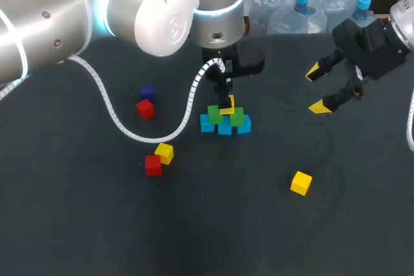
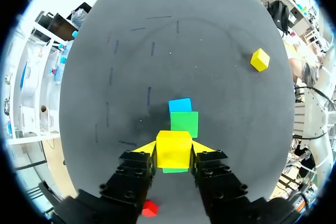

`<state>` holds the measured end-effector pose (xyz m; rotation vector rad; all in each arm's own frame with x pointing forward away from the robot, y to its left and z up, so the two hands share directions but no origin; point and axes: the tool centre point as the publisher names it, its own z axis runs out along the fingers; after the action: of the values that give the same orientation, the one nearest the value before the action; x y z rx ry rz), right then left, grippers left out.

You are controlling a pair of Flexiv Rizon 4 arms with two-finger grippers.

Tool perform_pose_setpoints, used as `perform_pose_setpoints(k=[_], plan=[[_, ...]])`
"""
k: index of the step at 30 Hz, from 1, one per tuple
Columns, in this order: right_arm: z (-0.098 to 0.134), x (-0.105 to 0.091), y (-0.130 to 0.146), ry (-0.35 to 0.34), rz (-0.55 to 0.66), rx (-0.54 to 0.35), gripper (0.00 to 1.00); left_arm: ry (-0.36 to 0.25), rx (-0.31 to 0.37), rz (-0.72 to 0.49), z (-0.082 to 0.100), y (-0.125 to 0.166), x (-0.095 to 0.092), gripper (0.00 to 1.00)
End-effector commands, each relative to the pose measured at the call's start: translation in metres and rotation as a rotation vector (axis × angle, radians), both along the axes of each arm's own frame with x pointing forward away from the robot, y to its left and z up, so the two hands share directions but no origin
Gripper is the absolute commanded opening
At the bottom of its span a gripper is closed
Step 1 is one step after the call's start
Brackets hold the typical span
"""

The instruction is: Place the blue cubes, place green cubes on the blue cubes, place the yellow cubes on the green cubes, then place the red cubes on the yellow cubes, and place purple cube on the red cubes.

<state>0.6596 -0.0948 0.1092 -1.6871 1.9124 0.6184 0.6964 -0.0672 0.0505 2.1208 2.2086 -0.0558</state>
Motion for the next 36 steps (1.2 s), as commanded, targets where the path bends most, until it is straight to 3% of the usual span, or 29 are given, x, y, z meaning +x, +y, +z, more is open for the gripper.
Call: perform_pose_setpoints(k=[1, 5, 7, 9, 14, 16, 24, 29, 36], plan=[[-0.001, 0.0, 0.0, -0.001, 0.001, 0.002, 1.0, -0.004, -0.002, 0.001, 0.0, 0.001, -0.001, 0.32], [-0.001, 0.0, 0.0, -0.001, 0.001, 0.002, 1.0, -0.004, -0.002, 0.0, 0.0, 0.001, -0.002, 0.34], [-0.001, 0.0, 0.0, -0.001, 0.001, 0.002, 1.0, -0.003, -0.002, -0.001, 0.0, 0.001, -0.002, 0.4], [-0.001, 0.0, 0.0, -0.001, 0.001, 0.002, 1.0, -0.003, -0.002, -0.001, 0.0, 0.001, -0.003, 0.5], [-0.001, 0.0, 0.0, -0.001, 0.001, 0.002, 1.0, -0.002, -0.003, 0.001, 0.0, 0.001, -0.003, 0.94], [-0.001, 0.0, 0.0, -0.001, 0.001, 0.002, 1.0, -0.001, -0.003, 0.002, 0.0, 0.001, -0.003, 1.0], [-0.001, 0.0, 0.0, -0.001, 0.001, 0.002, 1.0, -0.022, -0.018, -0.001, 0.004, 0.001, -0.003, 1.0], [-0.001, 0.0, 0.0, -0.001, 0.001, 0.002, 1.0, -0.129, -0.108, -0.004, 0.019, 0.01, -0.008, 1.0], [-0.001, 0.0, 0.0, -0.001, 0.001, 0.002, 1.0, -0.225, -0.194, 0.035, 0.044, 0.035, -0.021, 1.0]])
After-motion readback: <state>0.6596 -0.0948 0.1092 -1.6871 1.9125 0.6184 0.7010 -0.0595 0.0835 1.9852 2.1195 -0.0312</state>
